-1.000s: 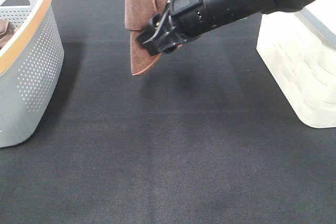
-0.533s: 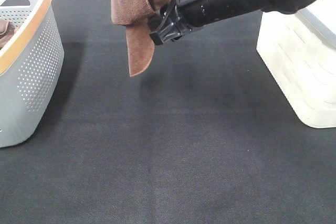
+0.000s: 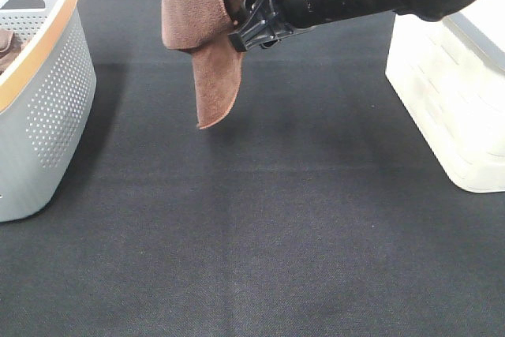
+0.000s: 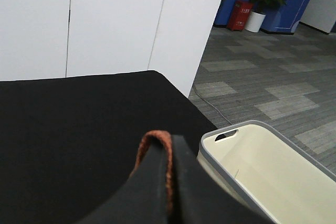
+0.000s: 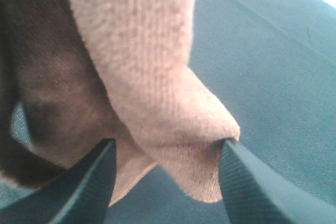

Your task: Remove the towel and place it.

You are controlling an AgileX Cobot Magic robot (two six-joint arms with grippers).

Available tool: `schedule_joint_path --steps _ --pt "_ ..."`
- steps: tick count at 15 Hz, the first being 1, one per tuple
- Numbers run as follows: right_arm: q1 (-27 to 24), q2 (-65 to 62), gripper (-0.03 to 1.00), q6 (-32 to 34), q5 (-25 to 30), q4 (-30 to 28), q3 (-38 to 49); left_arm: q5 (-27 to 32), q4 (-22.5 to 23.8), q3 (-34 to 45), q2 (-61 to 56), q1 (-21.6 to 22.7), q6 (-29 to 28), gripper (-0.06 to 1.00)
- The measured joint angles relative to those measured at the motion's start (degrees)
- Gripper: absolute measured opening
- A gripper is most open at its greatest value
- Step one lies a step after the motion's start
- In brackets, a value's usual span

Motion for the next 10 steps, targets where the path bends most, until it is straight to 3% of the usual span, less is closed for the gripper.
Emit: schedule_joint_path --steps 6,9,10 --pt "0.0 0.0 0.38 0.2 -7.0 4.2 0.0 0.1 -0.1 0.0 0.0 0.0 0.1 0.00" --pt "0.0 0.0 0.01 0.0 -7.4 4.6 0.0 0.1 -0.1 0.0 0.0 0.0 1.6 0.00" --pt "0.0 0.0 0.01 0.0 -7.4 4.6 0.0 0.1 -0.1 0.0 0.0 0.0 1.6 0.00"
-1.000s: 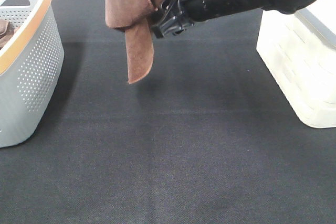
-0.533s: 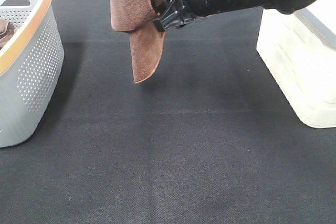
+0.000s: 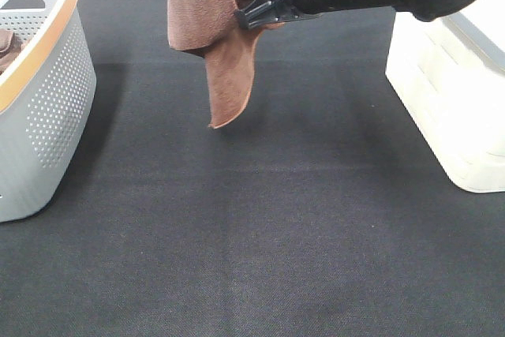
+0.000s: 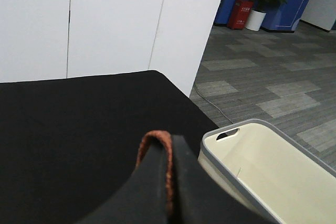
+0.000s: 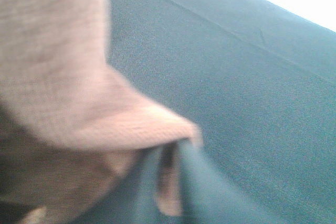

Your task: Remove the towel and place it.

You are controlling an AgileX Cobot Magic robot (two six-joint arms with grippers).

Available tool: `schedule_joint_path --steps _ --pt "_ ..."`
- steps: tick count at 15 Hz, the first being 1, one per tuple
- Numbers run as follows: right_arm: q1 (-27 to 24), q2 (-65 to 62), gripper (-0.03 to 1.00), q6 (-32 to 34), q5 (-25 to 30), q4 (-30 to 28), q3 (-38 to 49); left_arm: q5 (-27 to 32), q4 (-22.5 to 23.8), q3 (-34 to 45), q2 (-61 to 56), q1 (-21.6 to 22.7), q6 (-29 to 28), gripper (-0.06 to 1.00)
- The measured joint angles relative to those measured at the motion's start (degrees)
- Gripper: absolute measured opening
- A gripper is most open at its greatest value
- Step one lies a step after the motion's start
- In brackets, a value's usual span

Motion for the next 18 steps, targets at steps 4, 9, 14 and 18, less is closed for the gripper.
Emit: schedule_joint_path --steps 4,9,14,18 --pt "0.0 0.0 0.00 -2.9 -0.6 0.1 0.0 0.0 0.6 0.0 0.0 0.0 4.9 0.00" --pt "0.0 0.0 0.00 -10.8 -8.4 1.2 0.0 1.0 15.1 0.0 1.8 0.0 5.9 0.00" --pt "-2.1 0.6 0.00 -15.4 -17.0 -3.0 -1.5 -6.8 24.2 0.0 11.5 3.7 5.9 0.00" --pt "-6.6 7.1 0.00 -13.6 -14.9 -5.4 -10.7 -21.1 24.2 0.0 17.8 11.0 5.9 0.00"
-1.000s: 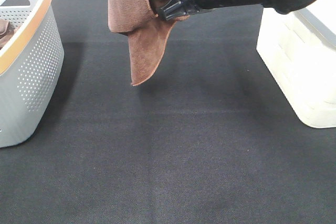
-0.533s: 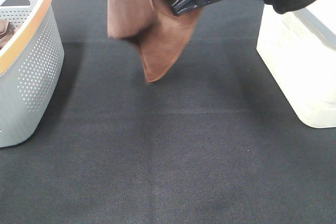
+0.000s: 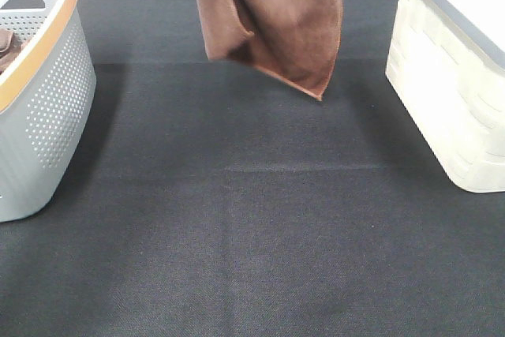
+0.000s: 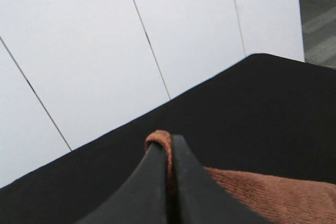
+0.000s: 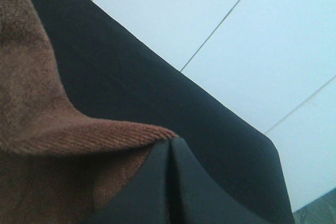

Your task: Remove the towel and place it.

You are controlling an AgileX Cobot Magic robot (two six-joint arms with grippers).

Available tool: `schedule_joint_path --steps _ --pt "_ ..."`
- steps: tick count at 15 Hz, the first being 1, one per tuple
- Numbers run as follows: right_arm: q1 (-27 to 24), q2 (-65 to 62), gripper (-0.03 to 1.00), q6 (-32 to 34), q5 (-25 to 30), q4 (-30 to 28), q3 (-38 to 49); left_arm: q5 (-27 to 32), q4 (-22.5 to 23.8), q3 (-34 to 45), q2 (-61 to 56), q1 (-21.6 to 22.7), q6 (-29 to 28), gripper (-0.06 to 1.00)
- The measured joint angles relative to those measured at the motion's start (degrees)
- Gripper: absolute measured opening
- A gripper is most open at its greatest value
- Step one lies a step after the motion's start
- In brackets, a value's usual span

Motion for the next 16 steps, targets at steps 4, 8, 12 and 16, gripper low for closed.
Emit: schedule_joint_path --steps 4,8,12,16 --pt "-0.3 7.4 0.00 -0.1 12.3 -0.4 -2.6 5.4 -3.0 0.0 5.8 2.4 -0.2 0.00" --pt "-0.5 6.9 0.00 -0.1 23.4 0.7 2.1 28.0 -12.5 0.0 6.3 0.3 0.0 0.00" --pt "-3.0 2.8 0.00 13.8 39.5 -11.3 8.4 46.0 -16.5 0.0 6.3 -1.8 0.1 0.00" --pt "-5.7 -0.6 0.00 54.0 60.0 -43.7 8.4 60.0 -24.3 0.0 6.3 -3.8 3.2 0.00"
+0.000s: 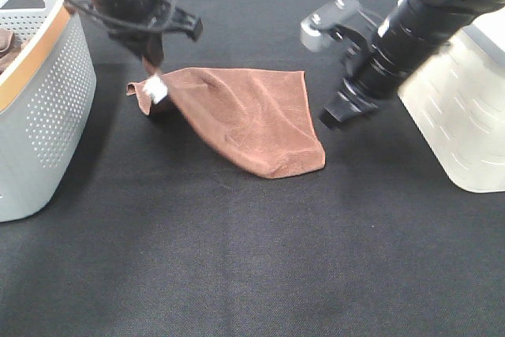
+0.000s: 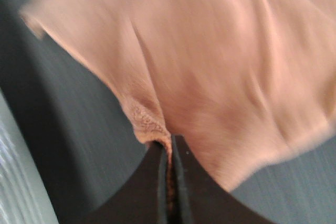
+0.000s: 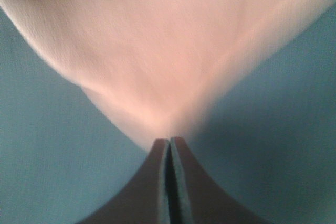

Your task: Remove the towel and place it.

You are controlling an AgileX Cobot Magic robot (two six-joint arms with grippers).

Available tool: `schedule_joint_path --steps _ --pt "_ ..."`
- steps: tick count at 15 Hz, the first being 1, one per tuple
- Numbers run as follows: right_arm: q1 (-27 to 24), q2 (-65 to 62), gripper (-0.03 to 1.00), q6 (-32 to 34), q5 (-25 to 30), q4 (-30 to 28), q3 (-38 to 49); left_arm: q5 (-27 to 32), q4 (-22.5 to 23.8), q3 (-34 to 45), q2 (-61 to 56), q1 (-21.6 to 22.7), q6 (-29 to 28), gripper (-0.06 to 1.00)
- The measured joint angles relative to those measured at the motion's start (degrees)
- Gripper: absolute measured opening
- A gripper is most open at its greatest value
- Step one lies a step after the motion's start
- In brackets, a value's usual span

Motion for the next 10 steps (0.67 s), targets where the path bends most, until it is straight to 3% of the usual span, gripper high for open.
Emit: schedule_joint_path --steps 1,2,3,8,10 --pt "0.0 0.0 0.00 4.6 4.0 -2.8 0.0 3.8 -0.7 -0.1 0.0 -0.7 0.5 0.00" --pt "0.0 0.0 0.00 4.6 4.0 -2.8 0.0 3.8 -0.7 -0.1 0.0 -0.7 0.5 0.00" --pt "0.0 0.0 0.00 7.0 11.0 -2.2 0.0 10.1 -1.2 -0.1 0.0 -1.5 0.5 0.00" --pt "0.0 0.0 0.00 9.0 17.9 1.4 -0.1 11.6 -3.2 3.5 -0.5 -1.5 0.5 0.00" --pt "0.0 0.0 0.11 12.0 20.6 1.7 -0.1 12.2 -3.6 7.7 -0.5 -1.5 -1.3 0.09"
